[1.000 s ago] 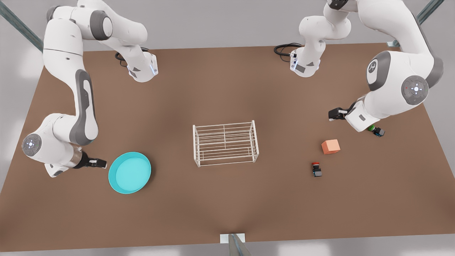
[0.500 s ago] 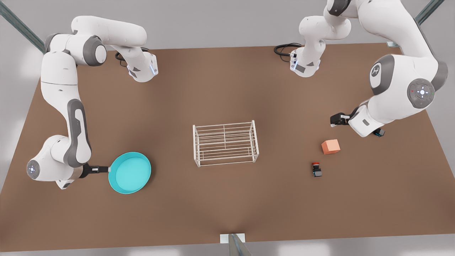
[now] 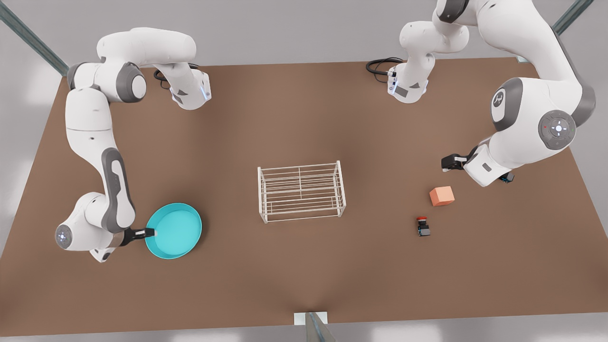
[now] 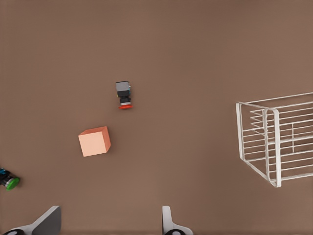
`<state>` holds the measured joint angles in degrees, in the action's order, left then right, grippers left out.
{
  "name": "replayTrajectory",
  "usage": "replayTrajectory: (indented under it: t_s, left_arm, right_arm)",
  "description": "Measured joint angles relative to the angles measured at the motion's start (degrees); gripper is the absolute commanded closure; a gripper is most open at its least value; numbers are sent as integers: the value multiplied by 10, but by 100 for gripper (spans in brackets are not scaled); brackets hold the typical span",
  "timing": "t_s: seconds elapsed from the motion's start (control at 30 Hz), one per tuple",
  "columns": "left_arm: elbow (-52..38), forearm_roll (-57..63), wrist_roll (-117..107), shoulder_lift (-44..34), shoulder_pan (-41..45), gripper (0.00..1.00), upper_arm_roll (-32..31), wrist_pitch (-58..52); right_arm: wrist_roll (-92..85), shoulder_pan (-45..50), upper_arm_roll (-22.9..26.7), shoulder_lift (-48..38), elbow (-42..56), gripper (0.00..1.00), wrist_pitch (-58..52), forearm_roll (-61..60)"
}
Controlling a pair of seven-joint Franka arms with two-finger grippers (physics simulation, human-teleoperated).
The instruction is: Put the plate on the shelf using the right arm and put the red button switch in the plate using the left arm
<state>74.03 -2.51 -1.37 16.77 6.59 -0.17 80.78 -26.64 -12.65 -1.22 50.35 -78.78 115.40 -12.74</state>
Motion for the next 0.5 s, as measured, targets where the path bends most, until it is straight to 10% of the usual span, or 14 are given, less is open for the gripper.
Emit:
replayTrajectory:
  t_s: [0.5]
  left_arm:
    - [2, 11, -4, -15, 0, 0, -11, -2]
  right_arm:
    - [-32, 7, -2, 0, -1, 78, 14, -7]
